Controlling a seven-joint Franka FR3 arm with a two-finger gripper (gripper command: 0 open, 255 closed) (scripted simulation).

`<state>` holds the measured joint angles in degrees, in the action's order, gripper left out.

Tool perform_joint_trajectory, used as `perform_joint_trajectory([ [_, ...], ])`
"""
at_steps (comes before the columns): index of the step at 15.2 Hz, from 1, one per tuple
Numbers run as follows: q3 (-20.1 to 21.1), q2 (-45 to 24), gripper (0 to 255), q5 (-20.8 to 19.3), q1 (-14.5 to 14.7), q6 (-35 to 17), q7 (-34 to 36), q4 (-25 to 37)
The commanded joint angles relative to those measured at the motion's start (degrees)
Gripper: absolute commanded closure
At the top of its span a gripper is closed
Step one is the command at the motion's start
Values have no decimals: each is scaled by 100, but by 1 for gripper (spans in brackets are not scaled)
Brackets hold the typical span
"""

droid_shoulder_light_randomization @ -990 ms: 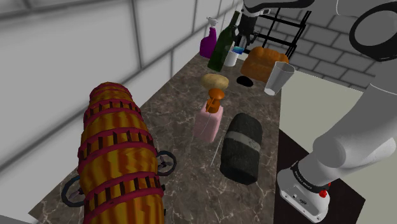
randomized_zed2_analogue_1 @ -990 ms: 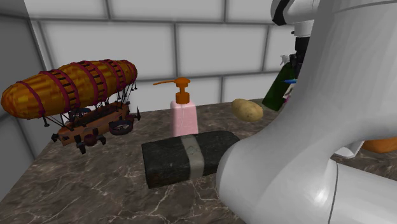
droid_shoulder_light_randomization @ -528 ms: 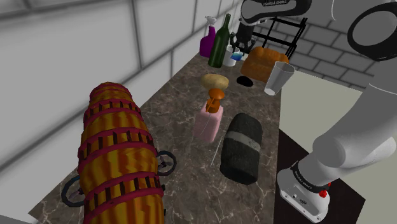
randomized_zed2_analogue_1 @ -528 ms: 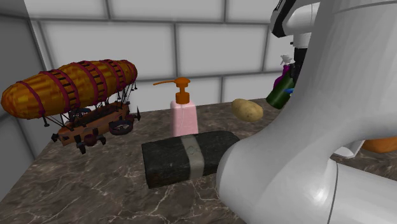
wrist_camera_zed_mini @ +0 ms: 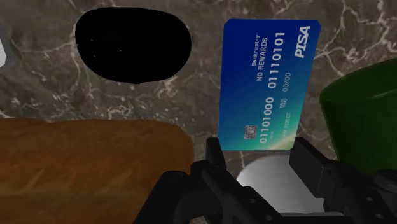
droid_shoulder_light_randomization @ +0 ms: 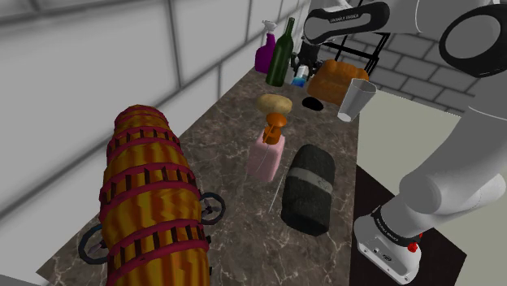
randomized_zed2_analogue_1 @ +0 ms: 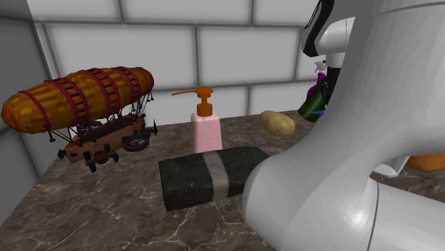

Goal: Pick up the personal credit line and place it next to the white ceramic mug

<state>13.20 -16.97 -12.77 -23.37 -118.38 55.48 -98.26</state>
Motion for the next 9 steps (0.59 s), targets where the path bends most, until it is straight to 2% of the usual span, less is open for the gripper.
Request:
perform_joint_trajectory([
  [1, -8, -60, 255, -26, 4, -118, 28, -59],
  [9, -49, -285, 255, -144, 18, -639, 154, -370],
])
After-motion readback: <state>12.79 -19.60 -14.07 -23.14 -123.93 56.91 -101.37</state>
